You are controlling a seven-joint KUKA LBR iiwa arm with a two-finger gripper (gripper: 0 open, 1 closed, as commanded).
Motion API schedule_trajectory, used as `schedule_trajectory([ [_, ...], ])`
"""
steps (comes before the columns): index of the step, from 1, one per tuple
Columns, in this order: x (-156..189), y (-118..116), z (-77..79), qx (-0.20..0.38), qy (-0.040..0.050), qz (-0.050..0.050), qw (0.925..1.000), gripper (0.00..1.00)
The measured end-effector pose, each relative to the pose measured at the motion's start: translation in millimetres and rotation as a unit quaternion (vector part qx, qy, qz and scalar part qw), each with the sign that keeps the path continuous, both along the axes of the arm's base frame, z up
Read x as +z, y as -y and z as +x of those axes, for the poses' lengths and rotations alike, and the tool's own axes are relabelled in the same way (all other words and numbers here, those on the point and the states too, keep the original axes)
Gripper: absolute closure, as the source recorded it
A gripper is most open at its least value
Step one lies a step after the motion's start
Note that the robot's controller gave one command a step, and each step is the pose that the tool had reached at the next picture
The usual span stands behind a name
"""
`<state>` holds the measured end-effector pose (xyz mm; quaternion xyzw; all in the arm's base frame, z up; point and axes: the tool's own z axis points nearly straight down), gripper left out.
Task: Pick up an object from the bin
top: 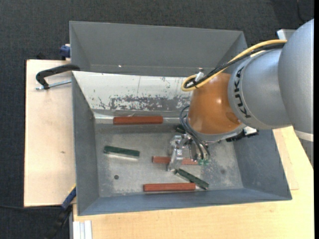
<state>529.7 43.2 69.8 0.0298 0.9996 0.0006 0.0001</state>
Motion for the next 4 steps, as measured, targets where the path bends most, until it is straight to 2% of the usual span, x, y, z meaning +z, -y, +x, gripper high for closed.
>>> schedule_trajectory([
  [1, 3, 0, -1.2, 0.0, -0.0015, 0.0, 1.0, 1.0],
  [2, 24, 0, -2.8, 0.0, -0.0035, 0.0, 1.0, 1.0],
  [4, 55, 0, 1.3, 0.0, 0.004, 0.0, 1.0, 1.0],
])
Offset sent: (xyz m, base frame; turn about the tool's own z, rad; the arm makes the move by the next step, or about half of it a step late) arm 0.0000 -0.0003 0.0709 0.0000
